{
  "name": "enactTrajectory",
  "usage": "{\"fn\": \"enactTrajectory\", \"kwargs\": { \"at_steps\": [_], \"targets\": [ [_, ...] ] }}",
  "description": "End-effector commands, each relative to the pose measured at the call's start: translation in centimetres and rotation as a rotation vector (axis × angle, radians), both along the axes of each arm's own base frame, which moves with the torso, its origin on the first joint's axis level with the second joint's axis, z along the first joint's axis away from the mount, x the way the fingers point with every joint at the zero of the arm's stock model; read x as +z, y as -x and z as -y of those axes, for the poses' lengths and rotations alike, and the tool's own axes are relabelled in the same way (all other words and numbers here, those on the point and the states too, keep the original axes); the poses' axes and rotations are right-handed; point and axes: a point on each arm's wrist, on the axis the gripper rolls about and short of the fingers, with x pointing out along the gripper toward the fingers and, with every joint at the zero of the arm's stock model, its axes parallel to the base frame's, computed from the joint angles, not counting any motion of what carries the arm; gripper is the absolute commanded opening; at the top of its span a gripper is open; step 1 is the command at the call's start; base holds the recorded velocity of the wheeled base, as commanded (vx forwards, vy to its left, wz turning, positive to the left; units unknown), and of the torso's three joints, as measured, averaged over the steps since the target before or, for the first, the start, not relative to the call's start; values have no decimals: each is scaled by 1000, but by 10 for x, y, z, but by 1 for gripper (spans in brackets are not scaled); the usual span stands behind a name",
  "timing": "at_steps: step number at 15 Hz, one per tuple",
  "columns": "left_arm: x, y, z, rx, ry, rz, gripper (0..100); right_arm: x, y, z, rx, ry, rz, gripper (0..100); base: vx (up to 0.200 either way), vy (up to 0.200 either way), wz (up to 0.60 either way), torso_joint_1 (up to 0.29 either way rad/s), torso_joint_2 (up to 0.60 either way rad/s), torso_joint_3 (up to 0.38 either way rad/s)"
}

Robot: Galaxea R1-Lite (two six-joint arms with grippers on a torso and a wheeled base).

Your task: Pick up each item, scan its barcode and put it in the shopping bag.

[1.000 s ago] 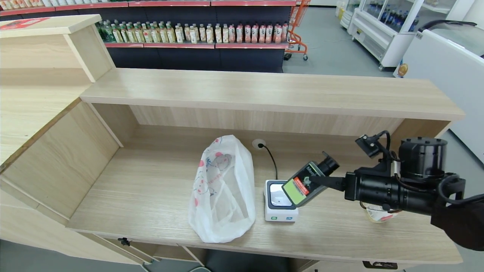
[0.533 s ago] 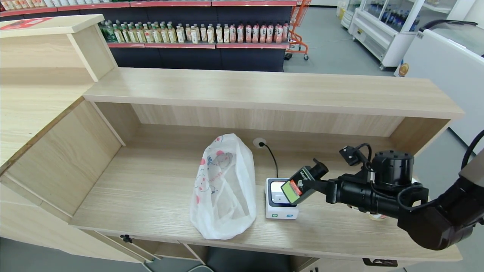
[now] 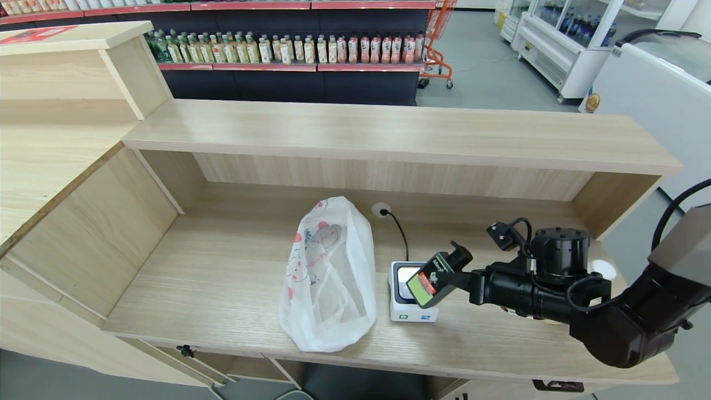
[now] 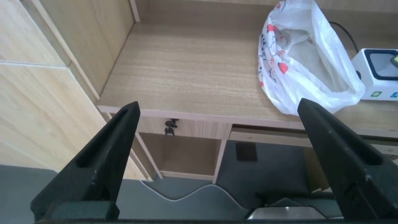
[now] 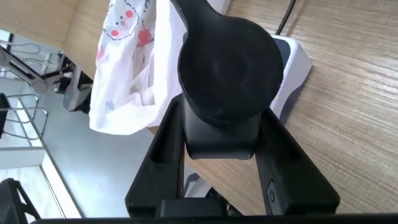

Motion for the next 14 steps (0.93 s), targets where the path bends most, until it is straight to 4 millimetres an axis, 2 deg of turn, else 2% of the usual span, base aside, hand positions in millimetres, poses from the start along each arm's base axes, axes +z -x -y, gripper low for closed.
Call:
{"fn": "enactTrajectory", "kwargs": {
  "at_steps": [1, 7, 14],
  "targets": [
    [0, 0, 0, 0, 1, -1, 100, 1, -1, -4, 7, -11, -2, 0, 0, 0, 0, 0, 0, 0],
    [0, 0, 0, 1, 1, -1, 100, -18, -15, -14, 12, -27, 9, 0, 0, 0, 0, 0, 0, 0],
    [0, 0, 0, 1, 2, 1, 100, -28, -18, -21, 28, -30, 8, 0, 0, 0, 0, 0, 0, 0]
  ]
}}
